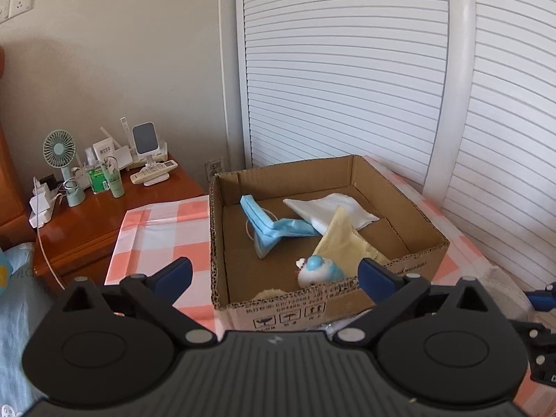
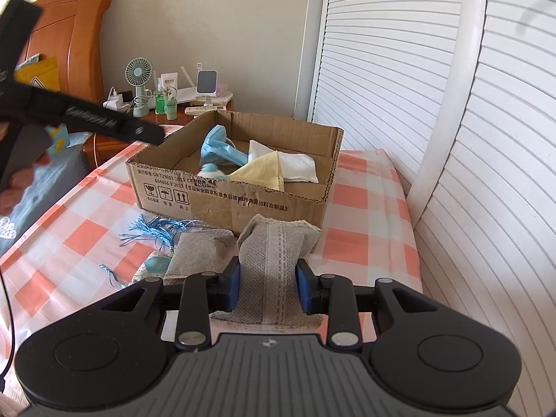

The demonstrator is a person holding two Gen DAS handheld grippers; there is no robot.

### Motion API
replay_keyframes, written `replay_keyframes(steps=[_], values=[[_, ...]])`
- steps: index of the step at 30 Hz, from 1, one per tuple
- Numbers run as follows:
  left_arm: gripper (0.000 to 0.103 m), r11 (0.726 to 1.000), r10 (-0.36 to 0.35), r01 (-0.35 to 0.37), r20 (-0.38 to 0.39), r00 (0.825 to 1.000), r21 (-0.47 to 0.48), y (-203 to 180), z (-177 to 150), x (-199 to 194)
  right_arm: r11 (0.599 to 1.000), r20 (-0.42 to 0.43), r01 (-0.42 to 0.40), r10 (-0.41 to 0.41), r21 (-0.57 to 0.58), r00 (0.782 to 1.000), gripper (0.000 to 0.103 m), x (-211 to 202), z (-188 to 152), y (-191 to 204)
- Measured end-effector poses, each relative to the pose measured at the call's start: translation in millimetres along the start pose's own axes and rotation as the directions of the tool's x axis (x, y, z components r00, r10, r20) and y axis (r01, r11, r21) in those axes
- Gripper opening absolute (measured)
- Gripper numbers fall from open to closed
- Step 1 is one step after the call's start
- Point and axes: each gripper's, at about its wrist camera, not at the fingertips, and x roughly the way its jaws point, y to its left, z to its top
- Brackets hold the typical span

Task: Organize soft objects
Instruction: 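Release the plush toy into the box with the left tool while the right tool drops the sachet in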

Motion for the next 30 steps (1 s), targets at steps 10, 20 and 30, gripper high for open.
replay_keyframes(steps=[10, 20, 30], values=[[0.103, 0.999, 0.023, -0.023, 0.002, 1.0, -0.023, -4.8, -40.4, -27.4, 1.0, 0.021, 0.006, -0.006, -0.007, 1.0, 0.037, 6.7, 28.6, -4.6], [0.102, 0.999, 0.04, -0.04, -0.036, 0.999, 0.015, -2.5, -53.1, -32.1, 0.998, 0.02, 0.004, -0.003, -0.059, 1.0, 0.036, 42.7, 88.0, 0.4], [0.102, 0.998, 0.058, -0.059, -0.059, 0.997, -0.017, 14.6, -64.4, -29.4, 0.996, 0.006, 0.053, -0.052, -0.068, 0.999, 0.036, 109.8, 150.9, 2.4]])
